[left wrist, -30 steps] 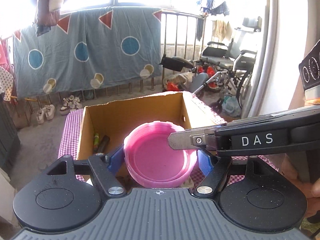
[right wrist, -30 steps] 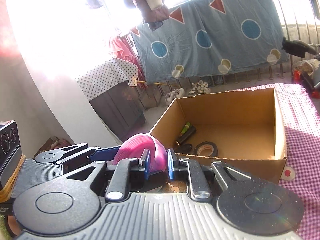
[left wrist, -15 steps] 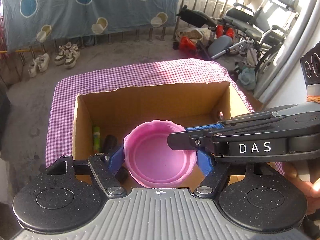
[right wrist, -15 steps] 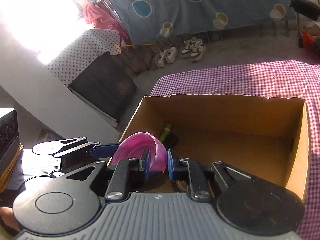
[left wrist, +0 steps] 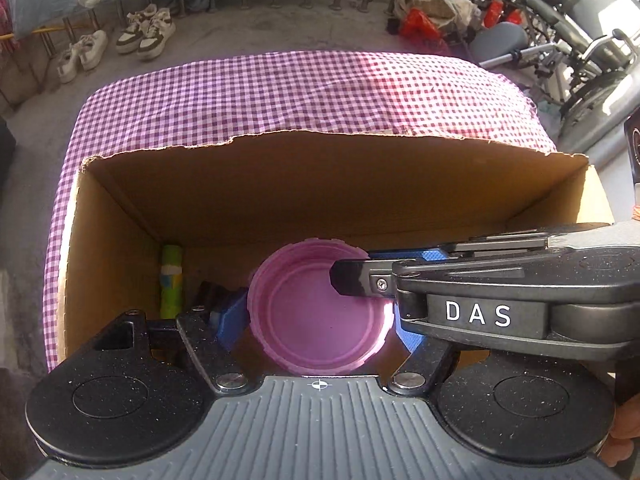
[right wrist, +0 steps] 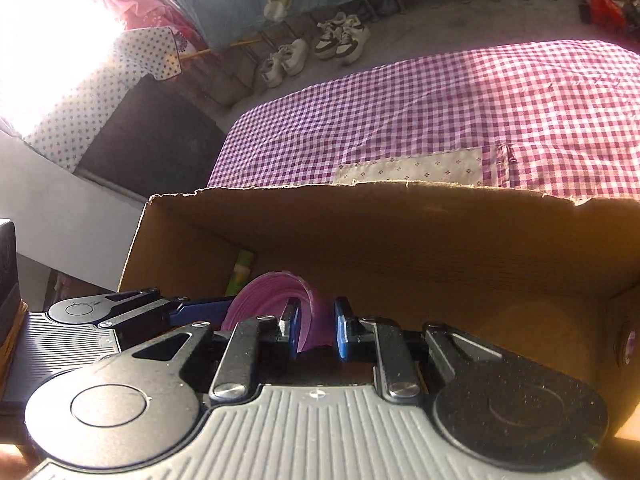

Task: Organize rigid objects
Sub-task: 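Carry the pink lid into the box and open the right gripper, then withdraw the open right gripper from the box back over the table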

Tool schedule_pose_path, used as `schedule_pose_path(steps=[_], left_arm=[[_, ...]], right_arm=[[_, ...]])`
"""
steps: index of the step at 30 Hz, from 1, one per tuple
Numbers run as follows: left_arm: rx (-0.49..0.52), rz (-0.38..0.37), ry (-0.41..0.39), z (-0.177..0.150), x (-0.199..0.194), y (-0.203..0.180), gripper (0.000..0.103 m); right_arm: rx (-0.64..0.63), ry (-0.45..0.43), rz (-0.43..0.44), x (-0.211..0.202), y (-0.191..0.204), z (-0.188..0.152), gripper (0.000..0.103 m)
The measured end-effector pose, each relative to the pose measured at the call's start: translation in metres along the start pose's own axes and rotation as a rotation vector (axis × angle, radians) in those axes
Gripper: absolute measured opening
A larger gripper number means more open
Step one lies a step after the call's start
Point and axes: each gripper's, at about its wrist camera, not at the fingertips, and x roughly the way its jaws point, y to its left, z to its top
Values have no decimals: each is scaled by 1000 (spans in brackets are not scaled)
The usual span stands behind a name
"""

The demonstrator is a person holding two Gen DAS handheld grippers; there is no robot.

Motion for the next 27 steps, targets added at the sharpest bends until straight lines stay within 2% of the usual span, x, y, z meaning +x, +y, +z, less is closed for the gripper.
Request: schedule_pose_path(steps=[7,12,17,20,22,23,27], left_arm=[[21,25,-33,5,4,-7,83],[8,1,-52,5,-11,-6,86],[1,-34,-112,-3,-49,-6,89],[14,-53,-161,-17,-80,-9,91],[37,-65,-199,-27,-98,-12,93],[49,-64,-227,-34,-109,-14,95],[89,-82,-315,-63,-145,-22,97]], right_arm=[[-11,-21,-32,13,-8,7,24],[-11,-48,-12,-6,-5,2,25],[4,-125,51,-54,6,-16,26],[0,-209,104,-97,16,-41,29],[-8,-278,133,-128,24,-63,43],[-9,-313,149,-142,24,-74,46],[-7,-446,190,-191,25,-123,49]])
